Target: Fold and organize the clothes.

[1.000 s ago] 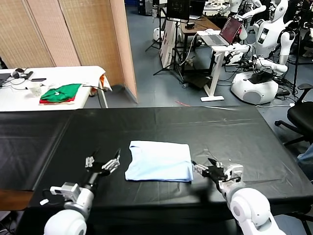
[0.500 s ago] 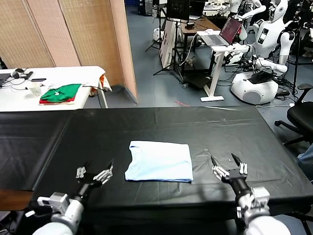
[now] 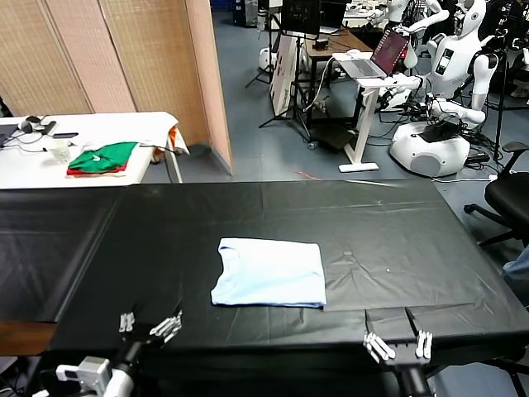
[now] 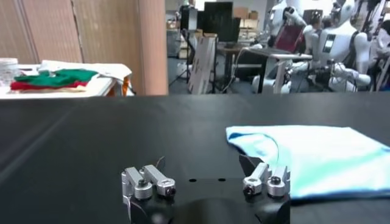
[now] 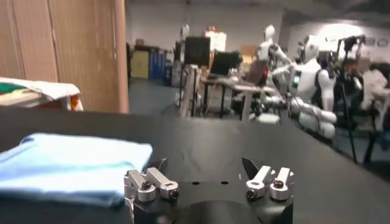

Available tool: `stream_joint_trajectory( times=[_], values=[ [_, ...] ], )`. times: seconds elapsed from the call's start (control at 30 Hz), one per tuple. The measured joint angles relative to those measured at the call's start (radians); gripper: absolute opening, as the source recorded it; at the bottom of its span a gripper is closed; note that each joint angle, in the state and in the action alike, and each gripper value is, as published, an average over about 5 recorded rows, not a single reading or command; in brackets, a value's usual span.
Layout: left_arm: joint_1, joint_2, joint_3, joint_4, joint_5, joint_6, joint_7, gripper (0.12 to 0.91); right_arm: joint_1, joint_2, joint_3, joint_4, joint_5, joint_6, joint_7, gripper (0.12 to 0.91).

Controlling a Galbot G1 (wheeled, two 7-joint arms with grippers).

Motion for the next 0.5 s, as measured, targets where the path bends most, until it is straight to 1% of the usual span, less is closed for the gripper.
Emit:
stream_joint_trajectory(
  times=[0.13,0.5],
  values=[
    [0.022,-0.005,-0.010,0.001,0.002,-0.007,0.003,0.907,-0.046,0.004,-0.017,0.022,-0.002,-0.004,0.013,0.907],
    [0.045,-0.007,-0.017,-0.007,0.008,-0.008,0.016,0.907,-0.078,0.005,-0.028,0.039,-0.002,-0.002,0.012,0.907]
  ],
)
